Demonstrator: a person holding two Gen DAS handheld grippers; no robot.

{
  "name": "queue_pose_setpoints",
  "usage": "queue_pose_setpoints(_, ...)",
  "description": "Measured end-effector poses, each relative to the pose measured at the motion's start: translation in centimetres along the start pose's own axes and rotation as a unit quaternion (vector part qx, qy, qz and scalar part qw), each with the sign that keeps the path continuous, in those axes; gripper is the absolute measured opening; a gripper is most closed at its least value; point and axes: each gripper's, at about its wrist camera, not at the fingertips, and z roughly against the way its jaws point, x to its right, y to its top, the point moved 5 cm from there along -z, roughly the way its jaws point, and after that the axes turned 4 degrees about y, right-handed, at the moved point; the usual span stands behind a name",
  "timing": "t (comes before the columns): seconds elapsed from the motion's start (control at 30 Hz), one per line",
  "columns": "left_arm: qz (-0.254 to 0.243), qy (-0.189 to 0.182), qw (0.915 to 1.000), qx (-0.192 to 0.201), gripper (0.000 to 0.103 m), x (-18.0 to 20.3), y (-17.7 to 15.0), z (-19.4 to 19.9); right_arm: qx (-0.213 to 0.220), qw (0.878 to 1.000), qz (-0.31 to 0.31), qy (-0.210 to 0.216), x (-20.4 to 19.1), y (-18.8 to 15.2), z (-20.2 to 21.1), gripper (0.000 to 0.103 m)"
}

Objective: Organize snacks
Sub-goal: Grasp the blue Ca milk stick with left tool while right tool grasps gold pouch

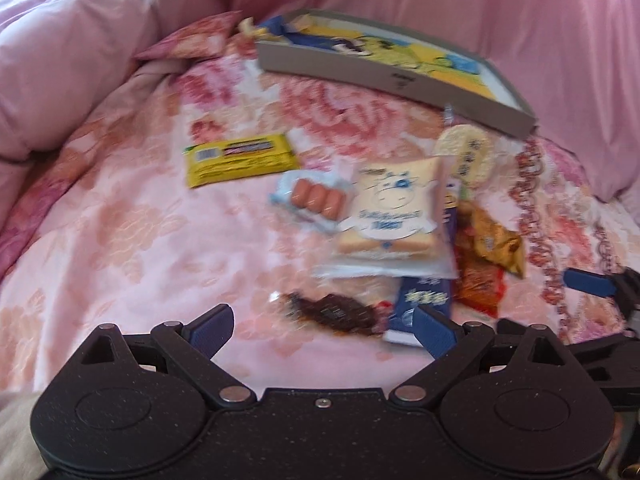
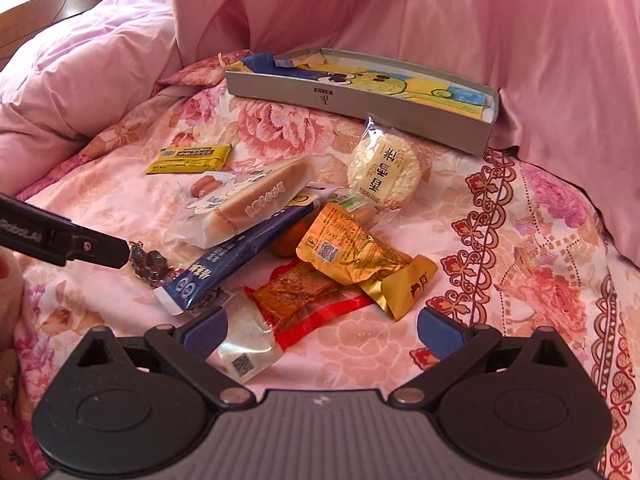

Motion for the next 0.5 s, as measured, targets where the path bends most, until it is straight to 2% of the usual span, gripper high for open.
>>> queue_pose_setpoints(0.13,-0.025,-0.042,0.9987,0.012,0.096,1.6,0.8,-0.5,-0.010,1.000,0.006,0.007,0.6,0.1,-0.7,0.103)
queue_pose_setpoints(0.27,-0.055,-0.071,0.9959,0.007,0.095,3.1,1.3,-1.6,-0.020,1.000,0.021,0.005,1.5,0.1,-1.0,0.103)
queue_pose_setpoints(0.4,-0.087,-0.080,0.9930,0.002,0.092,4.5,1.5,-2.6,-0.007,0.996,0.089,-0.017,2.5,0.7,-1.4,0.103)
queue_pose_setpoints(0.5,-0.099,-0.089,0.9911,-0.009,0.087,5.1,1.5,-3.4,-0.004,0.993,0.118,-0.011,3.6,1.1,-2.2,0.103)
